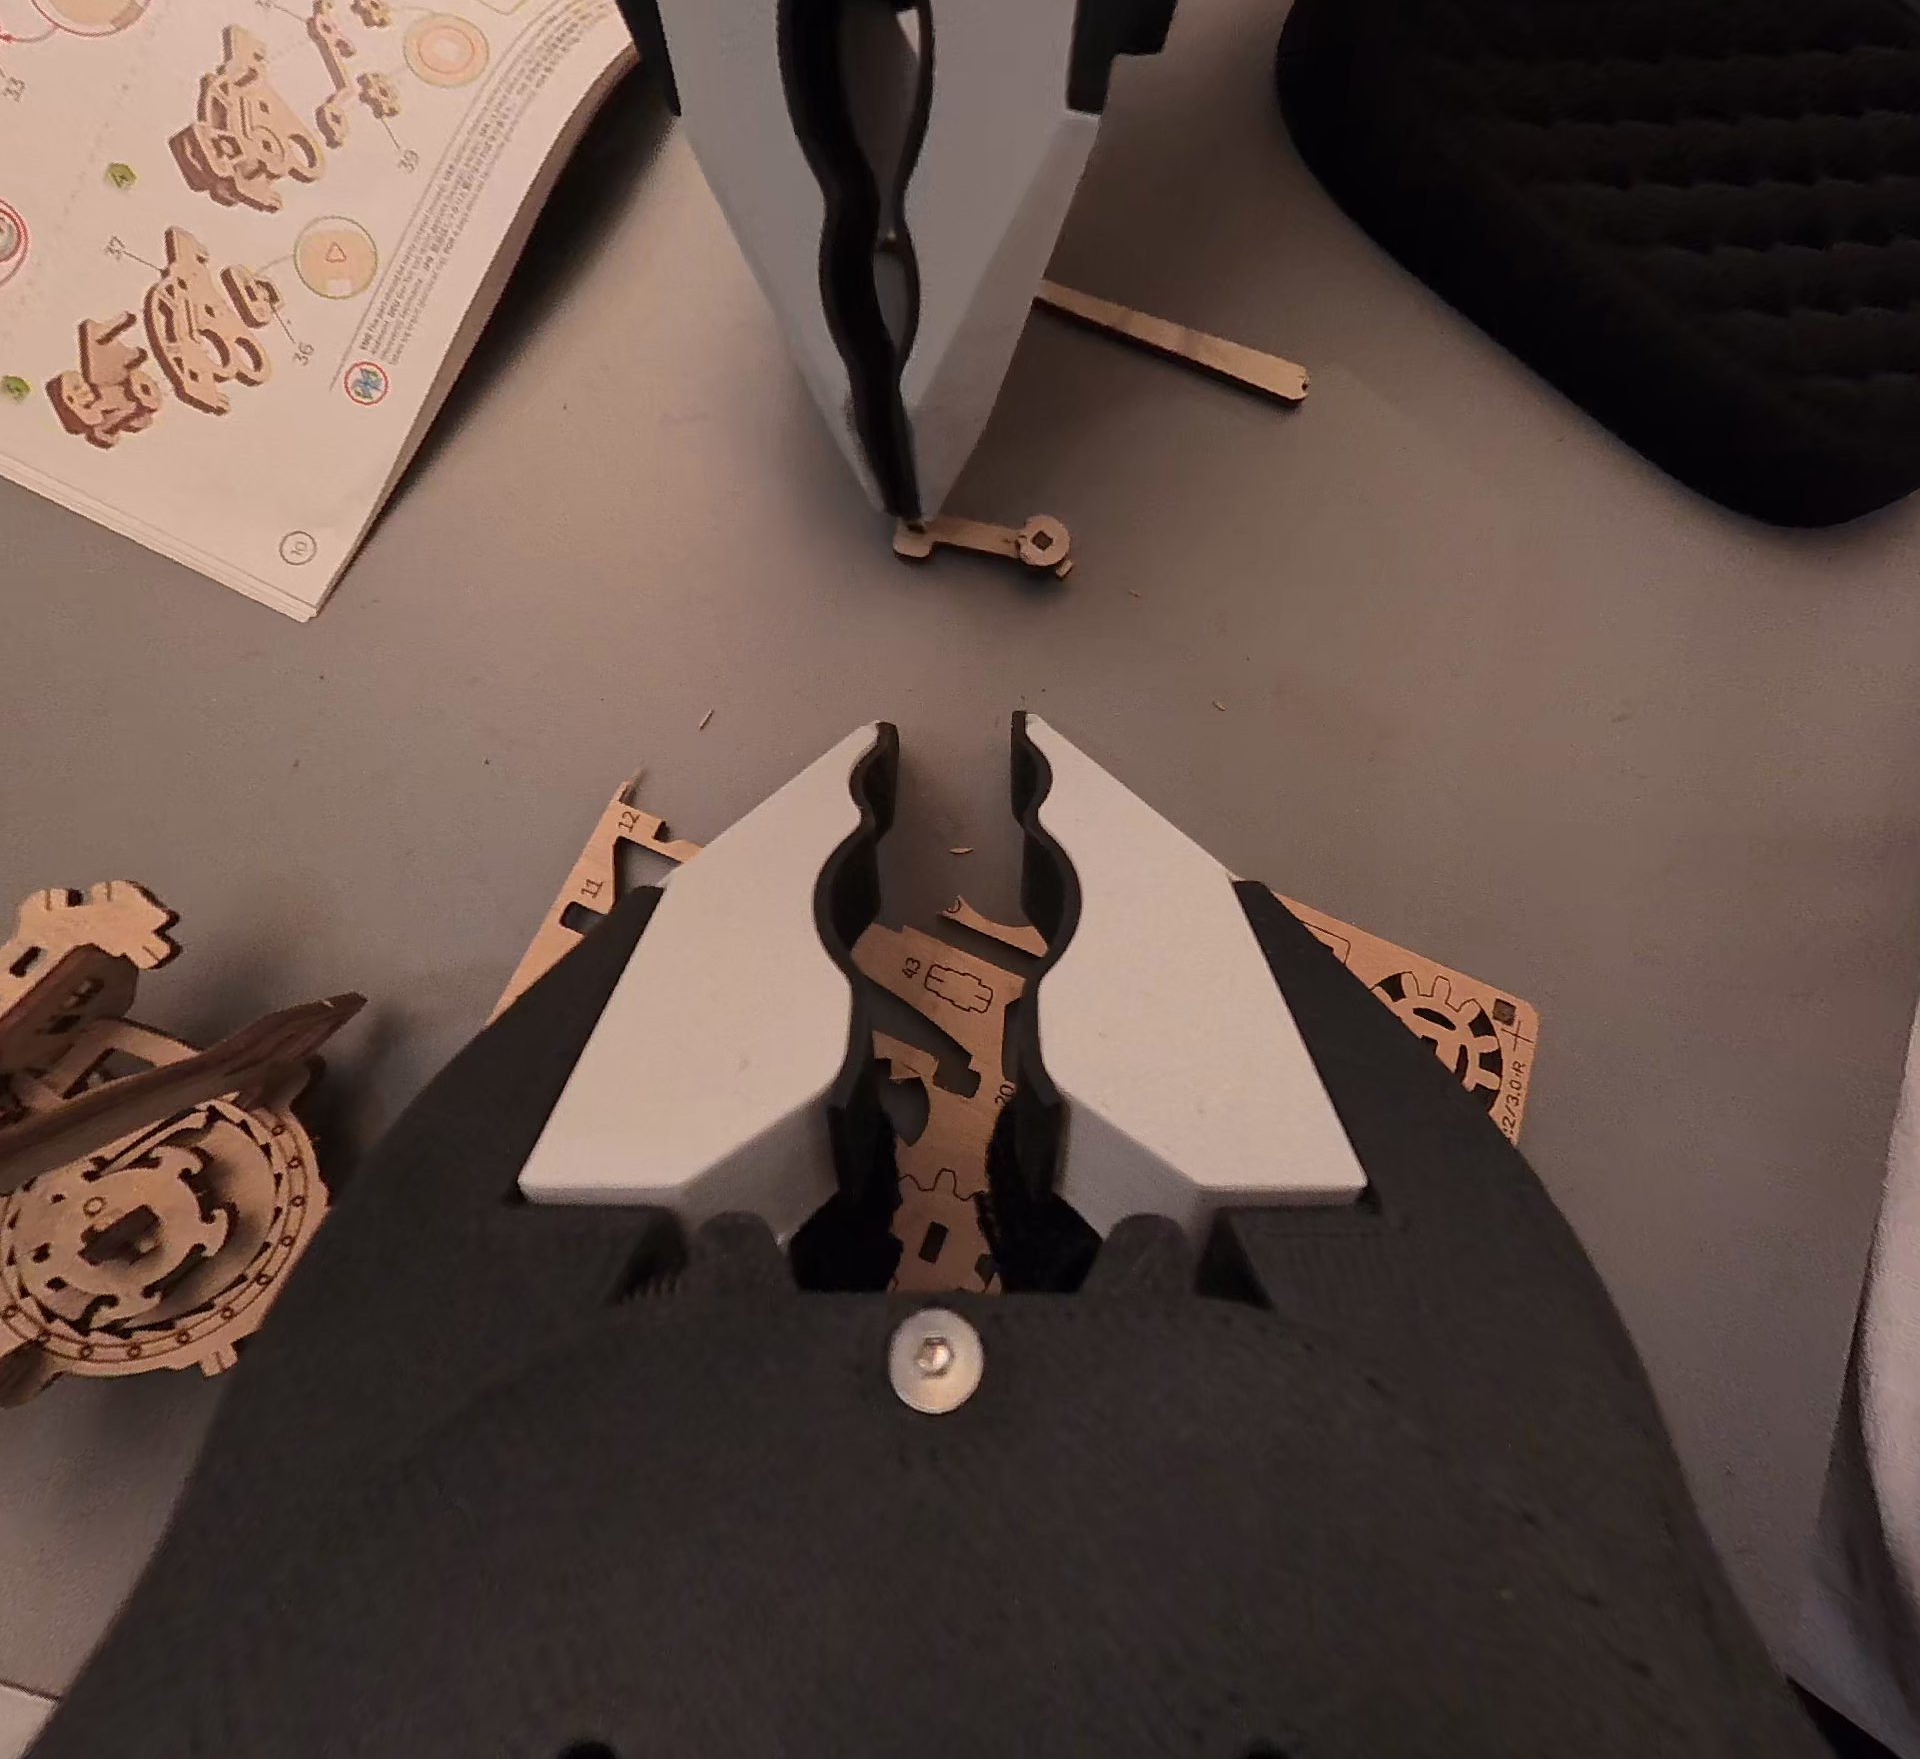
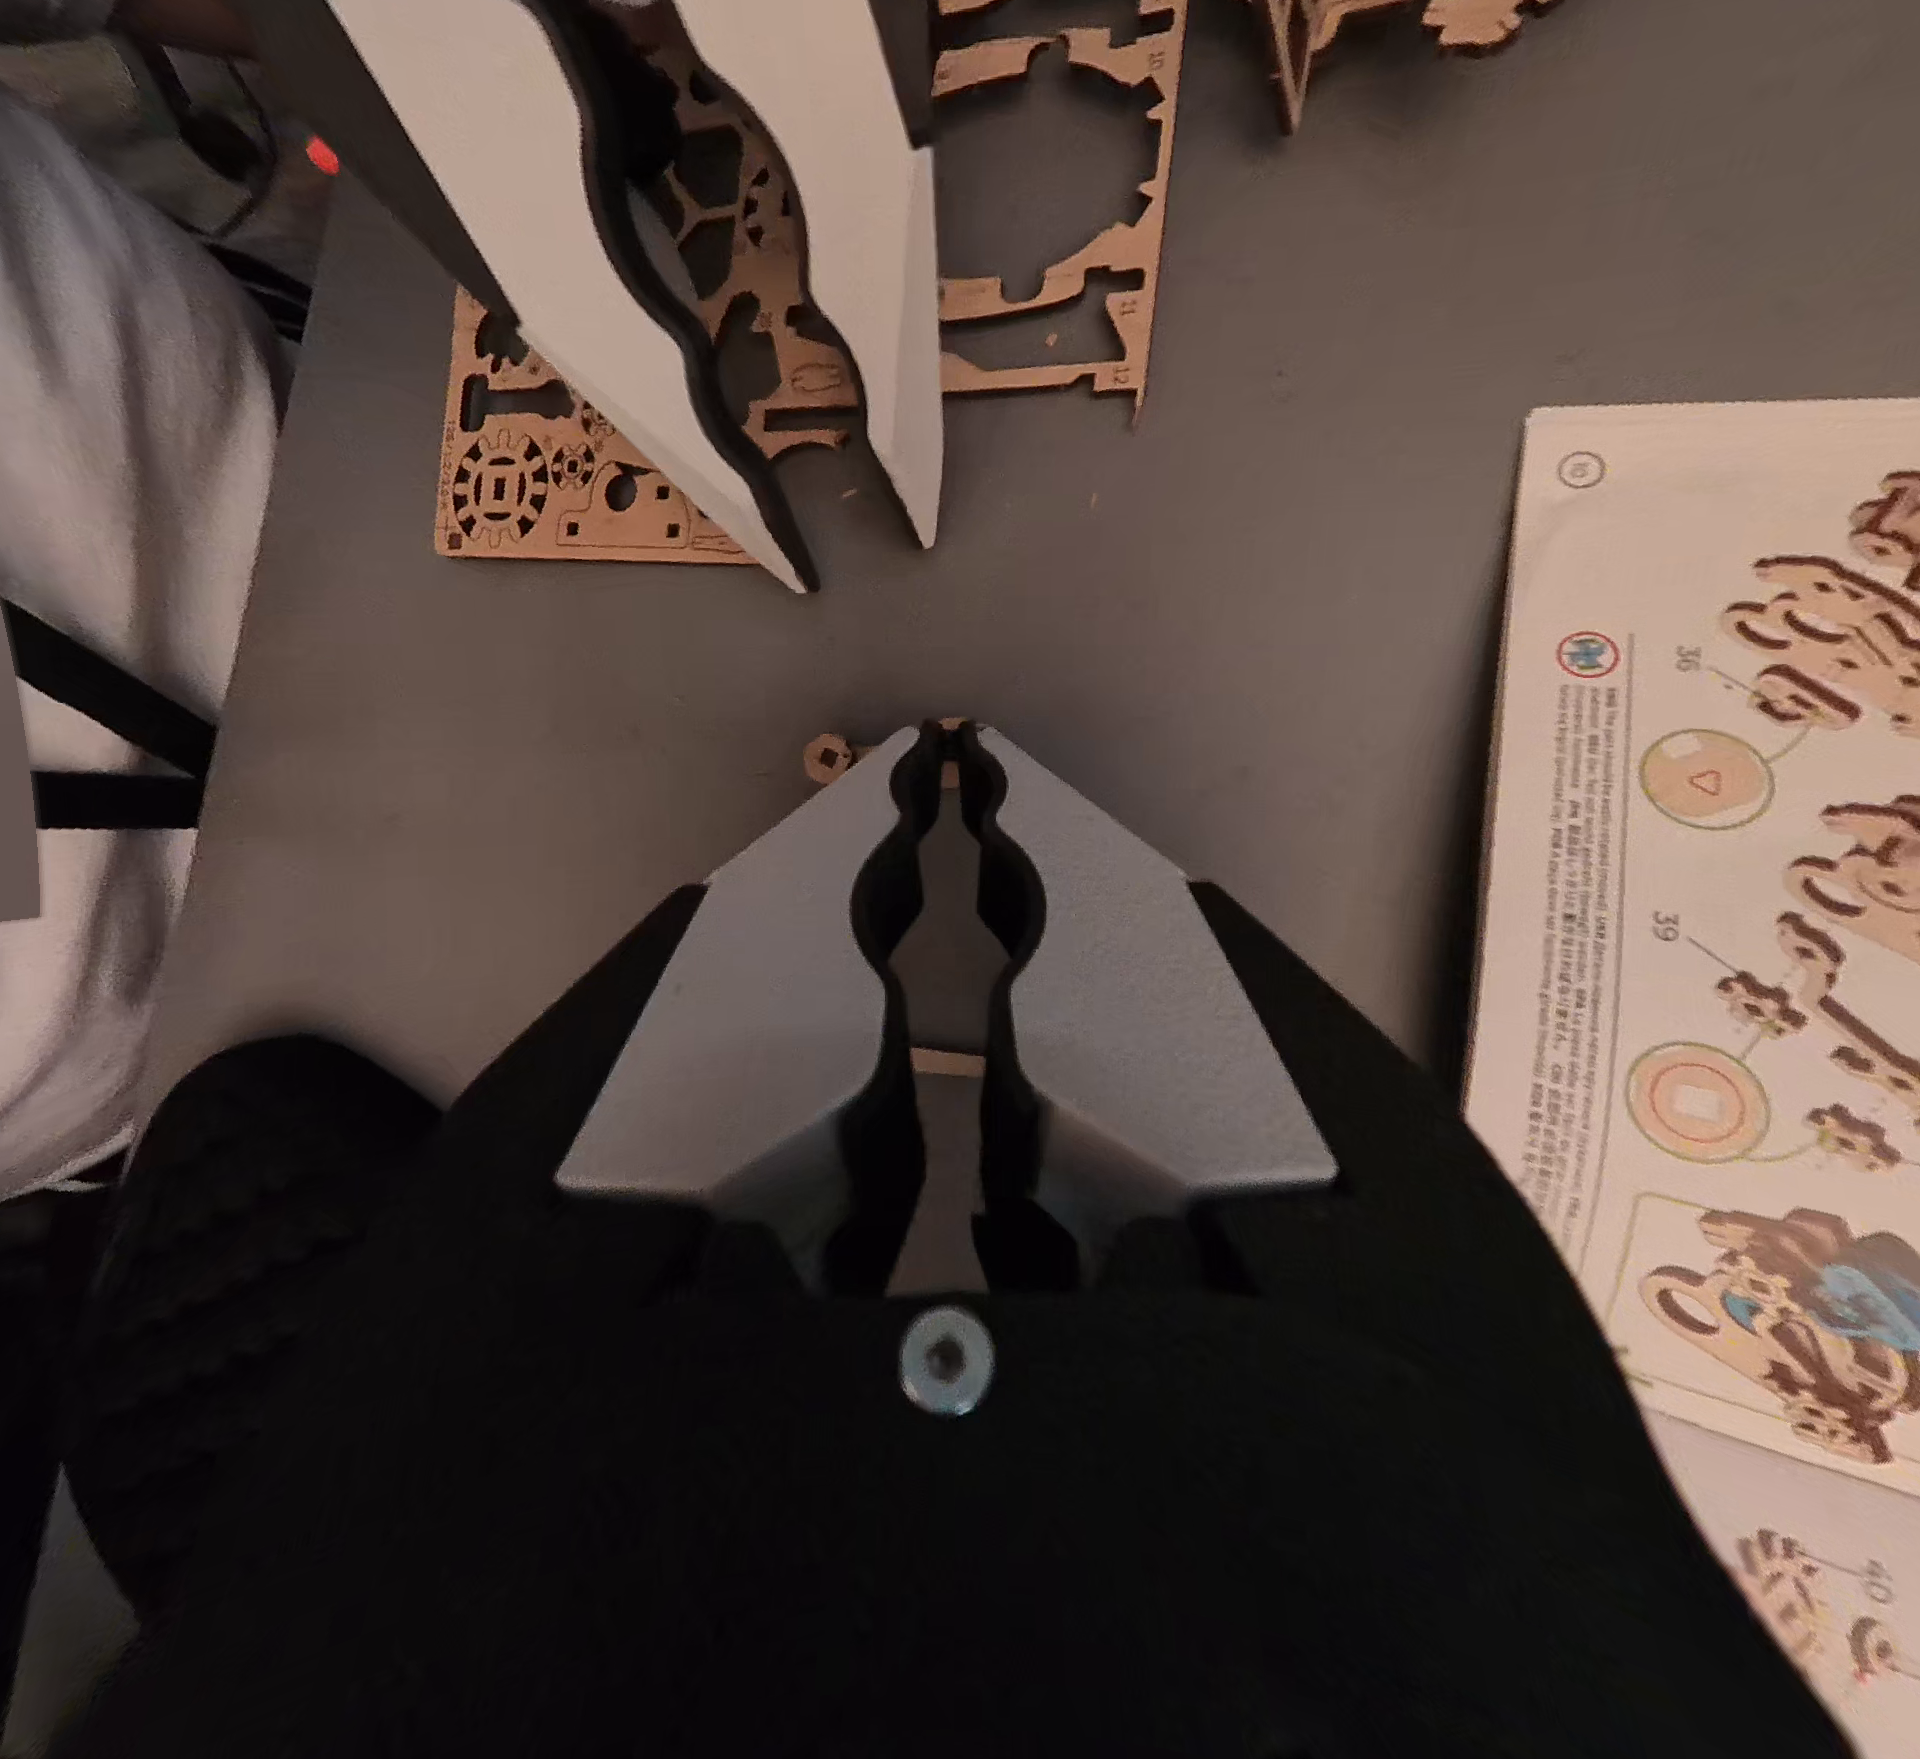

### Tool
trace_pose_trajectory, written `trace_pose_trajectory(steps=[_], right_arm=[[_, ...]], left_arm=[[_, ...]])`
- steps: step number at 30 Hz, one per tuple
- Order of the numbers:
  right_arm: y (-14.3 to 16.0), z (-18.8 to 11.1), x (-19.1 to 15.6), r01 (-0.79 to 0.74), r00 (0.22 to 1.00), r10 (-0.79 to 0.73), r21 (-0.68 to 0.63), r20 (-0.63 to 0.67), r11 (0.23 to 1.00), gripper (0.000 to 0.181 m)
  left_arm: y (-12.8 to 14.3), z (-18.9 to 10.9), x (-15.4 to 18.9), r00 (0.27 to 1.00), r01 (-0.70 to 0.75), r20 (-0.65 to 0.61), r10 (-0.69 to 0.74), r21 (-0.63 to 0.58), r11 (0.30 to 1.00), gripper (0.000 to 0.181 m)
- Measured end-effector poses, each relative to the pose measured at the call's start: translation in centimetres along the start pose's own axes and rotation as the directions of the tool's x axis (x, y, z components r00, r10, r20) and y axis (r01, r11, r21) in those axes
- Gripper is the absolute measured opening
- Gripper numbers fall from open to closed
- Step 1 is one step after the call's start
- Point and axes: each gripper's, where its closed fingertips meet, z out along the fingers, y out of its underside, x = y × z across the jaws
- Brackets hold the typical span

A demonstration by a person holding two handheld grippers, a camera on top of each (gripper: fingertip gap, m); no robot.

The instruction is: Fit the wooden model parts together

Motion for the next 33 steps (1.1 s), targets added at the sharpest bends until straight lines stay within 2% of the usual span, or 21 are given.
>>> trace_pose_trajectory(steps=[3,15,23,27,33], right_arm=[[0.0,0.0,0.0,-0.037,0.999,0.037,0.012,0.011,0.999,0.001],[-0.2,-0.5,0.3,-0.004,0.999,0.005,0.02,-0.034,1.0,0.001],[0.0,-0.2,0.1,0.088,0.993,-0.088,0.003,-0.077,0.996,0.001],[-0.7,-0.7,-0.3,0.075,0.996,-0.072,0.051,-0.058,0.996,0.001],[-0.2,-0.8,0.3,0.048,0.997,-0.046,0.041,-0.062,0.998,0.001]], left_arm=[[0.0,0.0,0.1,1.0,0.0,-0.003,0.0,0.001,1.0,0.02],[0.0,0.1,0.1,1.0,-0.001,-0.004,0.001,-0.003,1.0,0.02],[0.1,0.1,0.1,1.0,-0.002,-0.005,0.002,-0.003,1.0,0.02],[0.0,0.1,0.2,1.0,-0.004,-0.006,0.004,-0.003,1.0,0.02],[0.1,0.1,0.1,1.0,-0.003,-0.005,0.003,-0.005,1.0,0.02]])
